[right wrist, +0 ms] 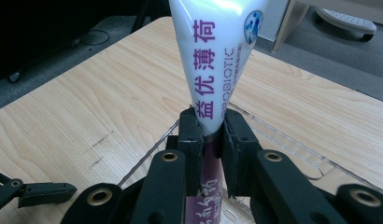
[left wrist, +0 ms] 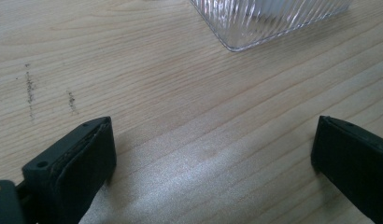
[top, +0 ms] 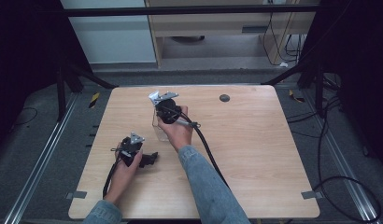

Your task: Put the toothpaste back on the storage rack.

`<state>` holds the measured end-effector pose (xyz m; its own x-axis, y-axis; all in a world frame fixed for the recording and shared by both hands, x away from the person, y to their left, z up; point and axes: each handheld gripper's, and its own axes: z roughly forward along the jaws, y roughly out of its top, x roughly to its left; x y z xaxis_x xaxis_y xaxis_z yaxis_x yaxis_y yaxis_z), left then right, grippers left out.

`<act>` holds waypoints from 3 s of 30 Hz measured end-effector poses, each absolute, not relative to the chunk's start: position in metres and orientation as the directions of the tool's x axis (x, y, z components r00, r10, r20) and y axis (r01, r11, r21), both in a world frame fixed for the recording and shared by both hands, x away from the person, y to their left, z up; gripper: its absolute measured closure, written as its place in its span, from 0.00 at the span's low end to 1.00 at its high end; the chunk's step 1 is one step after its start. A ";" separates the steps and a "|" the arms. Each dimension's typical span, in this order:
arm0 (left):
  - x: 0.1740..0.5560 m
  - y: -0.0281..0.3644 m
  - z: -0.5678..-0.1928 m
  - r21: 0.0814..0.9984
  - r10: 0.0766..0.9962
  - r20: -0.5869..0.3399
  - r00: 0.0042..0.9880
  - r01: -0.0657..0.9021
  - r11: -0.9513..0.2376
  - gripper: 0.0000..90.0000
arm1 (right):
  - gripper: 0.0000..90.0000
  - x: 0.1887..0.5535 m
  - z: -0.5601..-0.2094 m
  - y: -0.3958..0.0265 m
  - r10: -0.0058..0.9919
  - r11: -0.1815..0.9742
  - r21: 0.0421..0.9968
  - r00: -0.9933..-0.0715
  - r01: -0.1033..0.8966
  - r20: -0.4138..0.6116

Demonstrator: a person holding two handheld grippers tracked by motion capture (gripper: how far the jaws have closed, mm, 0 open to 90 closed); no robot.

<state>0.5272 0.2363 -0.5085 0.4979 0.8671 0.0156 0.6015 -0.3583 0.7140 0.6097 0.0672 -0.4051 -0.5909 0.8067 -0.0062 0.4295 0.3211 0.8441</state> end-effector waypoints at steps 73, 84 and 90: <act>0.527 0.236 -0.508 0.714 0.866 0.018 0.499 0.600 -0.360 0.00 | 0.81 0.616 -0.403 0.069 0.804 0.316 0.836 -0.595 0.448 0.015; 0.527 0.236 -0.508 0.714 0.866 0.017 0.499 0.600 -0.360 0.00 | 0.79 0.608 -0.399 0.066 0.805 0.320 0.840 -0.594 0.438 0.002; 0.527 0.236 -0.509 0.714 0.866 0.018 0.499 0.600 -0.360 0.00 | 0.79 0.603 -0.395 0.062 0.807 0.325 0.842 -0.590 0.431 -0.010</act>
<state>0.5274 0.2364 -0.5085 0.4992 0.8663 0.0176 0.6001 -0.3604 0.7142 0.6034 0.0621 -0.3947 -0.5902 0.8072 -0.0098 0.4309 0.3253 0.8418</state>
